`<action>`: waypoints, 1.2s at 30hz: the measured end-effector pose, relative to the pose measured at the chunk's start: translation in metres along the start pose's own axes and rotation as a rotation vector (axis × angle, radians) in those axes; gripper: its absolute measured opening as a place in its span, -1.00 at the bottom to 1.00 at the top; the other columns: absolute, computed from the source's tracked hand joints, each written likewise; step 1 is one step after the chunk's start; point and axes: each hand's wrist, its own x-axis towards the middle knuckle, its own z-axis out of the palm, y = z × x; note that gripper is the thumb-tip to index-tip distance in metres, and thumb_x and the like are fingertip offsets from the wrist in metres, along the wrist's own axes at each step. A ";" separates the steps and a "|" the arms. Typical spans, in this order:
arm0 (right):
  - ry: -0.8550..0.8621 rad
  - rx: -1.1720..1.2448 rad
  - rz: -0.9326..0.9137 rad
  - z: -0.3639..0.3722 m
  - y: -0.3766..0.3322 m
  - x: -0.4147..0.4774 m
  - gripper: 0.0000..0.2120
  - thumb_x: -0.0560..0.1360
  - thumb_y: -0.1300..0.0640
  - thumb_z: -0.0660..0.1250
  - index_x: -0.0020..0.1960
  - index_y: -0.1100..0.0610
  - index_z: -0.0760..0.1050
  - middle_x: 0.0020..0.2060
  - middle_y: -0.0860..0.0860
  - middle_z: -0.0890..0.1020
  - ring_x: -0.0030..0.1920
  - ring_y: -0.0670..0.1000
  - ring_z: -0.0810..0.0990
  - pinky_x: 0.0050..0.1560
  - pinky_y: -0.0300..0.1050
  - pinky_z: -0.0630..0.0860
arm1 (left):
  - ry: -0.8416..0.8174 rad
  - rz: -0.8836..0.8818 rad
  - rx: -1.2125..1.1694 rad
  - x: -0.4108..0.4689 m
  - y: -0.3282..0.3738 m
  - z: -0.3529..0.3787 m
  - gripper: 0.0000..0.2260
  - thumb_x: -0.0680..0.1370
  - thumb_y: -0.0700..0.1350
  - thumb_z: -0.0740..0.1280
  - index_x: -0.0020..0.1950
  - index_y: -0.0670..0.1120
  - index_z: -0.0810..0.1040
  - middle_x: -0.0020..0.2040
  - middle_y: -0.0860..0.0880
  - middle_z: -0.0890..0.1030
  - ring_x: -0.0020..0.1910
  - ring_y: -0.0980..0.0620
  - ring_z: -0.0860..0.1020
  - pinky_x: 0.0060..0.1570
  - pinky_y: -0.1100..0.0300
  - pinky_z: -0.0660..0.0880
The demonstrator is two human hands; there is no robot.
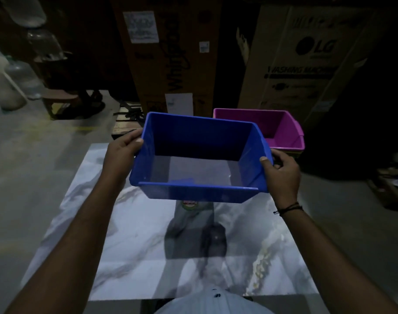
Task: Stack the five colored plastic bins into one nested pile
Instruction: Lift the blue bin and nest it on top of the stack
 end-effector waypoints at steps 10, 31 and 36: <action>-0.018 -0.072 -0.020 -0.063 -0.006 0.068 -0.66 0.48 0.21 0.42 0.25 0.16 0.59 0.04 0.08 0.61 -0.04 0.01 0.56 -0.19 -0.33 0.41 | -0.072 0.090 0.001 -0.001 0.054 0.065 -0.70 0.67 -0.18 0.22 0.25 0.14 0.63 0.04 0.12 0.71 -0.03 0.11 0.66 -0.19 0.15 0.56; -0.325 -0.295 -0.032 -0.060 0.048 0.197 -0.12 0.43 -0.32 0.40 0.56 0.16 0.27 0.59 0.19 0.05 0.54 0.27 0.21 0.49 0.15 0.28 | -0.328 0.046 0.019 0.085 0.082 0.219 -0.44 0.63 -0.47 0.12 0.59 -0.12 0.28 0.46 -0.07 0.46 0.43 -0.02 0.44 0.36 -0.06 0.49; -0.374 -0.323 -0.009 -0.067 0.073 0.196 0.04 0.31 -0.46 0.41 0.58 0.10 0.23 0.63 0.08 -0.11 0.60 0.21 0.07 0.52 0.25 0.21 | -0.366 0.038 0.211 0.094 0.068 0.234 -0.47 0.63 -0.37 0.22 0.58 -0.05 0.31 0.44 -0.10 0.48 0.39 -0.09 0.48 0.25 -0.08 0.54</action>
